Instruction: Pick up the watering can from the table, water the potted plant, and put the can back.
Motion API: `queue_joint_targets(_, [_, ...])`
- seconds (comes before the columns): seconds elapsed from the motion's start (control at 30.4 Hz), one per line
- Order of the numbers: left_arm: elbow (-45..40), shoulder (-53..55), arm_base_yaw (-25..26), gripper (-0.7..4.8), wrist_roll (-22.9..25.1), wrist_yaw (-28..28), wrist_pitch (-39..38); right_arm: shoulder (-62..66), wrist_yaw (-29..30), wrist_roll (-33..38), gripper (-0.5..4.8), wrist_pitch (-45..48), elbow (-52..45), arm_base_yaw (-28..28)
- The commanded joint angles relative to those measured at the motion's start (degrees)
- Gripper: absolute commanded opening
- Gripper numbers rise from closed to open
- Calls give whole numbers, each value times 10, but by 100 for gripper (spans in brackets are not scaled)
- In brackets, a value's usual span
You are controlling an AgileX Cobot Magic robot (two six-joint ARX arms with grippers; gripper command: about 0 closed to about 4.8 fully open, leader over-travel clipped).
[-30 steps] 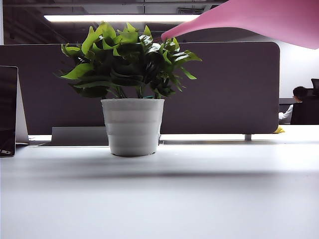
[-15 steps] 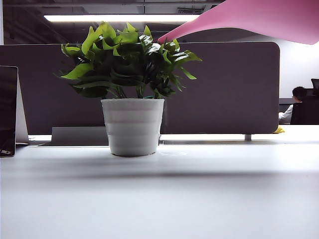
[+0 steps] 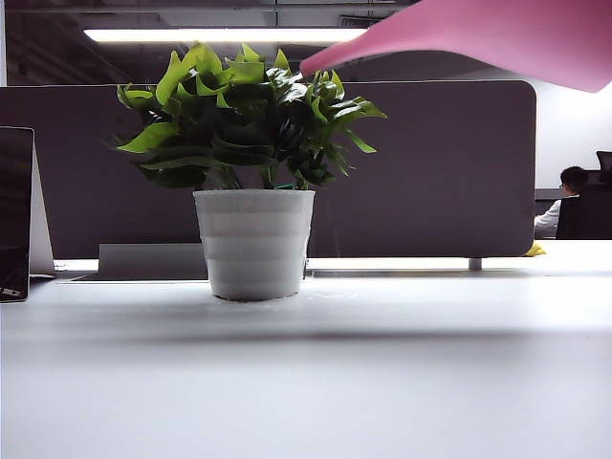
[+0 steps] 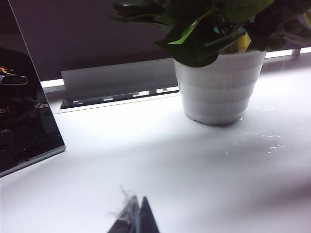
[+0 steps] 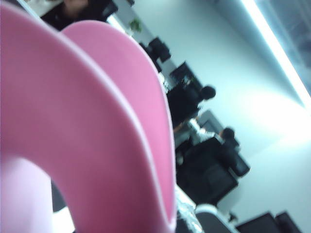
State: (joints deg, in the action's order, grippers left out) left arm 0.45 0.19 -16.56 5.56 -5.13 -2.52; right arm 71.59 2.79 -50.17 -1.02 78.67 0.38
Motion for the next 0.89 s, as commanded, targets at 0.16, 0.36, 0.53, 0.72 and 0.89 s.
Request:
queue_joint_targets(0.16, [0,0,-1,-5,0,2,4,-42,33,156,-6,-20,7,-65])
queue_joint_targets(0.36, [0,0,-1,-5,0,2,4,-87,152,303,-6,-35,-35,-183])
queue_joint_targets(0.53, [0,0,-1,-5,0,2,4,-122,190,411,-6,51,-167,-225])
queue_joint_targets(0.72, [0,0,-1,-5,0,2,3,-119,180,524,-6,258,-368,-225])
queue_joint_targets(0.89, [0,0,-1,-5,0,2,3,-61,164,570,-6,404,-458,-229])
